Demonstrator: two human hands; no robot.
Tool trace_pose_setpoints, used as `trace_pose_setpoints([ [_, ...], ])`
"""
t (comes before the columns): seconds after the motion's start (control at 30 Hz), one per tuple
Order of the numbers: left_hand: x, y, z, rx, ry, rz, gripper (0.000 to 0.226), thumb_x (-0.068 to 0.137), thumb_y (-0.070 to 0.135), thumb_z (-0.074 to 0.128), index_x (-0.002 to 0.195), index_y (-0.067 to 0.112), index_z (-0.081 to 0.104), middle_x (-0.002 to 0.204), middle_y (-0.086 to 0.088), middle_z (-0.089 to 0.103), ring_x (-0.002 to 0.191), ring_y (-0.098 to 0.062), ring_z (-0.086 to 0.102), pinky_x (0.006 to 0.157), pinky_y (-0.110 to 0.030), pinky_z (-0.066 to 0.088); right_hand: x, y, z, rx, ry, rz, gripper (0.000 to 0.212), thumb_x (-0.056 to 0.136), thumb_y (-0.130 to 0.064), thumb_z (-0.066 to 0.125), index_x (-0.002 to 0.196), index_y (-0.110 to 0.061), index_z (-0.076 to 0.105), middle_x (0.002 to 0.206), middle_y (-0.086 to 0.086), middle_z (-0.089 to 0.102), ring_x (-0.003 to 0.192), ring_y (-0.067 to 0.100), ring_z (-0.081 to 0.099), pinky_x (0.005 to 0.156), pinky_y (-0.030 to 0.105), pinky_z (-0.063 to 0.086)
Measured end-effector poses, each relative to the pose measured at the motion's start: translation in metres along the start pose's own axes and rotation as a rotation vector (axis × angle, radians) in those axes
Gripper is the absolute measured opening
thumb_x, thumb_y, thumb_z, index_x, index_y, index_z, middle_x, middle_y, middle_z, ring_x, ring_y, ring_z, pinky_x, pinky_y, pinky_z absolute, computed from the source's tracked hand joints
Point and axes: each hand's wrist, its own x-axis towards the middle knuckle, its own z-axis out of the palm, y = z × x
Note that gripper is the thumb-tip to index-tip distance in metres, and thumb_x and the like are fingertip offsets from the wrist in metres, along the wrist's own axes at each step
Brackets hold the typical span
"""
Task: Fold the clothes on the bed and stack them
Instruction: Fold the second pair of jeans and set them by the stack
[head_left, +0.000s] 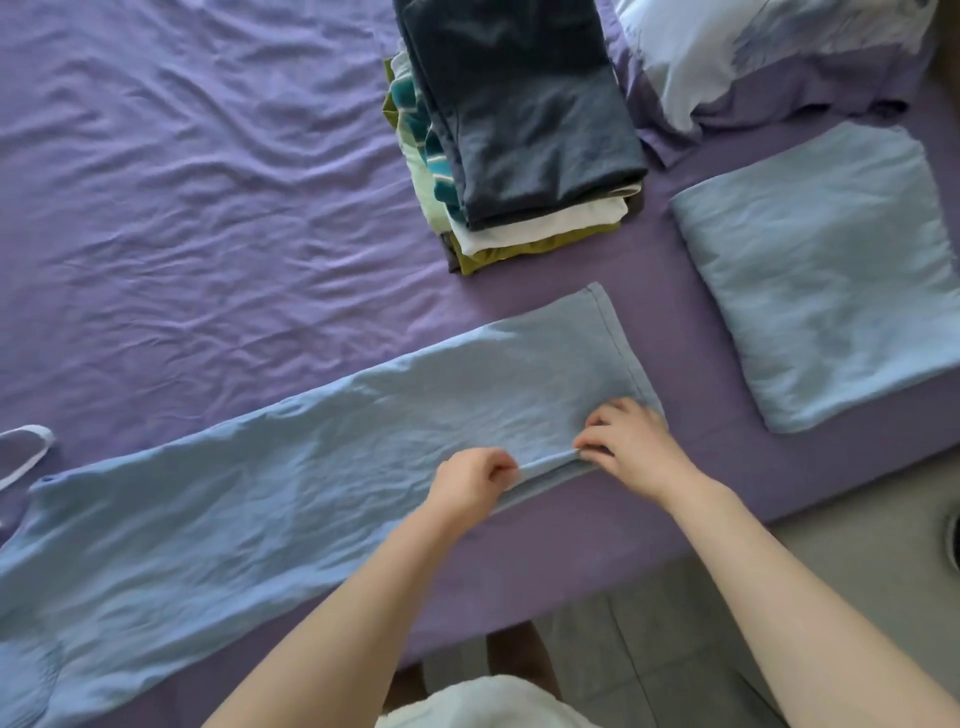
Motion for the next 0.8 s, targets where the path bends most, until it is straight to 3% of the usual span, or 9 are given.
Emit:
trace_pose_setpoints([
  [0.1, 0.000, -0.002, 0.003, -0.099, -0.052, -0.039, 0.020, 0.097, 0.022, 0.049, 0.102, 0.019, 0.068, 0.103, 0.000, 0.070, 0.106, -0.020, 0.058, 0.090, -0.032, 0.041, -0.003, -0.001, -0.001, -0.013, -0.056, 0.038, 0.028, 0.097, -0.037, 0.047, 0.119, -0.030, 0.063, 0.119, -0.006, 0.059, 0.115, 0.021, 0.043, 0.094, 0.031, 0.032],
  [0.2, -0.005, -0.007, 0.010, 0.079, -0.003, 0.007, 0.028, 0.100, 0.019, 0.038, 0.113, 0.027, 0.062, 0.108, 0.009, 0.068, 0.110, -0.018, 0.047, 0.090, -0.031, 0.036, -0.005, -0.014, -0.002, -0.138, -0.084, 0.031, 0.029, 0.096, -0.032, 0.044, 0.121, -0.030, 0.059, 0.124, -0.005, 0.056, 0.118, 0.022, 0.042, 0.093, 0.033, 0.035],
  [0.3, -0.021, -0.027, 0.016, 0.235, 0.161, 0.047, 0.037, 0.093, 0.006, 0.046, 0.123, 0.024, 0.057, 0.119, 0.002, 0.055, 0.114, -0.024, 0.040, 0.090, -0.034, 0.039, -0.009, -0.040, 0.001, -0.155, -0.087, -0.025, 0.038, 0.087, -0.030, 0.049, 0.125, -0.030, 0.052, 0.128, 0.000, 0.044, 0.117, 0.025, 0.039, 0.090, 0.036, 0.038],
  [0.43, -0.056, -0.075, 0.006, 0.294, 0.360, -0.226, 0.043, 0.086, 0.006, 0.053, 0.124, 0.026, 0.053, 0.128, 0.003, 0.045, 0.120, -0.023, 0.036, 0.082, -0.029, 0.035, -0.004, -0.074, -0.003, -0.248, -0.259, 0.104, 0.038, 0.087, -0.026, 0.047, 0.126, -0.025, 0.046, 0.122, 0.005, 0.044, 0.114, 0.028, 0.046, 0.085, 0.036, 0.041],
  [0.5, -0.075, -0.102, 0.000, 0.316, 0.391, -0.353, 0.047, 0.088, 0.009, 0.051, 0.130, 0.028, 0.045, 0.140, 0.001, 0.036, 0.131, -0.023, 0.029, 0.092, -0.032, 0.035, 0.011, -0.099, -0.005, -0.273, -0.231, 0.133, 0.034, 0.090, -0.026, 0.045, 0.122, -0.019, 0.050, 0.122, 0.007, 0.047, 0.114, 0.029, 0.049, 0.086, 0.037, 0.043],
  [0.57, -0.090, -0.124, -0.003, 0.328, 0.346, -0.473, 0.059, 0.093, 0.017, 0.049, 0.145, 0.030, 0.024, 0.157, -0.004, 0.013, 0.144, -0.027, 0.009, 0.110, -0.041, 0.026, 0.026, -0.135, 0.002, -0.269, -0.151, -0.008, 0.040, 0.092, -0.028, 0.046, 0.131, -0.020, 0.045, 0.137, 0.010, 0.039, 0.124, 0.029, 0.040, 0.092, 0.039, 0.041],
  [0.67, -0.107, -0.149, -0.007, 0.201, 0.291, -0.659, 0.090, 0.089, 0.054, 0.052, 0.151, 0.033, -0.010, 0.158, -0.007, -0.021, 0.146, -0.033, -0.014, 0.112, -0.057, 0.016, 0.044, -0.188, 0.023, -0.252, -0.180, -0.215, 0.061, 0.096, -0.036, 0.043, 0.150, -0.032, 0.014, 0.160, 0.005, -0.003, 0.145, 0.029, 0.004, 0.109, 0.050, 0.025],
  [0.73, -0.116, -0.168, -0.011, 0.104, 0.266, -0.761, 0.112, 0.075, 0.073, 0.054, 0.147, 0.034, -0.022, 0.155, -0.010, -0.029, 0.144, -0.038, -0.016, 0.108, -0.064, 0.016, 0.060, -0.195, 0.030, -0.305, -0.221, -0.149, 0.070, 0.096, -0.051, 0.039, 0.150, -0.038, -0.002, 0.158, 0.001, -0.019, 0.145, 0.030, -0.014, 0.110, 0.062, 0.016],
  [0.8, -0.125, -0.184, -0.013, 0.056, 0.216, -0.831, 0.123, 0.065, 0.082, 0.055, 0.145, 0.034, -0.027, 0.154, -0.010, -0.031, 0.144, -0.041, -0.013, 0.107, -0.066, 0.017, 0.076, -0.189, 0.026, -0.254, -0.217, 0.083, 0.075, 0.091, -0.063, 0.036, 0.149, -0.041, -0.008, 0.157, -0.001, -0.021, 0.144, 0.031, -0.018, 0.107, 0.068, 0.017],
])
